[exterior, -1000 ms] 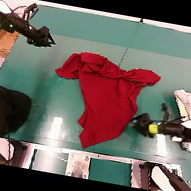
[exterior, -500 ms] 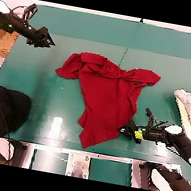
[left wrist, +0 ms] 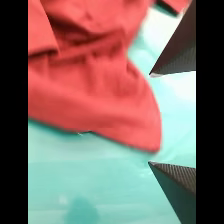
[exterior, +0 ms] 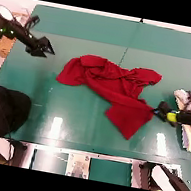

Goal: Fold the shirts.

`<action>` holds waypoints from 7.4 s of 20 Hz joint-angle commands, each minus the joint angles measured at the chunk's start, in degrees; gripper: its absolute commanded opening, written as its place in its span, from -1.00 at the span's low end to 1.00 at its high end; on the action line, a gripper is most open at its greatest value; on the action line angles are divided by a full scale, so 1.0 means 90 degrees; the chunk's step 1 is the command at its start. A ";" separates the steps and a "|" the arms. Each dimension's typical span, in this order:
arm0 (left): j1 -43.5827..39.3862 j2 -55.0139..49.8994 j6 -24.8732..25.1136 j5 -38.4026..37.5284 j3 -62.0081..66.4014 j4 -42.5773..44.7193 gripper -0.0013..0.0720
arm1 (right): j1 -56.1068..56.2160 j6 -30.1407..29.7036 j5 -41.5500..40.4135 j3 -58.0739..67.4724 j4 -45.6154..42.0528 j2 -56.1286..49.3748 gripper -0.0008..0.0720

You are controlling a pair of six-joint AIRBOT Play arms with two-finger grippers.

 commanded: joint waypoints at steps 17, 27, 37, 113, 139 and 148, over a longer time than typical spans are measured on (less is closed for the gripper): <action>-0.1736 -0.0007 0.0396 0.0209 -0.2608 -0.0245 -0.91 | -0.0716 -0.0197 0.0223 0.0605 -0.0493 -0.0087 -0.91; -0.1700 0.2548 0.0102 0.0466 0.0799 -0.0097 -0.91 | -0.0731 -0.1003 0.0998 0.4342 0.2385 -0.0083 -0.92; -0.1700 0.6550 -0.0131 0.3832 0.2176 0.1897 -0.91 | -0.1768 -0.0862 -0.0007 0.9530 0.2565 0.0274 -0.92; -0.1338 -0.0386 0.0007 0.1858 -0.0347 0.1421 -0.91 | 0.0209 -0.1741 -0.0775 0.4818 0.0376 -0.5022 -0.91; -0.0610 0.4364 -0.1627 0.2378 -0.6409 0.0073 0.33 | -0.2929 -0.1382 0.0308 0.1049 0.1078 -0.1591 -0.01; -0.2531 0.4670 -0.2684 0.6006 -0.8497 -0.0988 0.41 | -0.2939 -0.1343 0.0481 0.0291 0.1224 -0.1586 0.21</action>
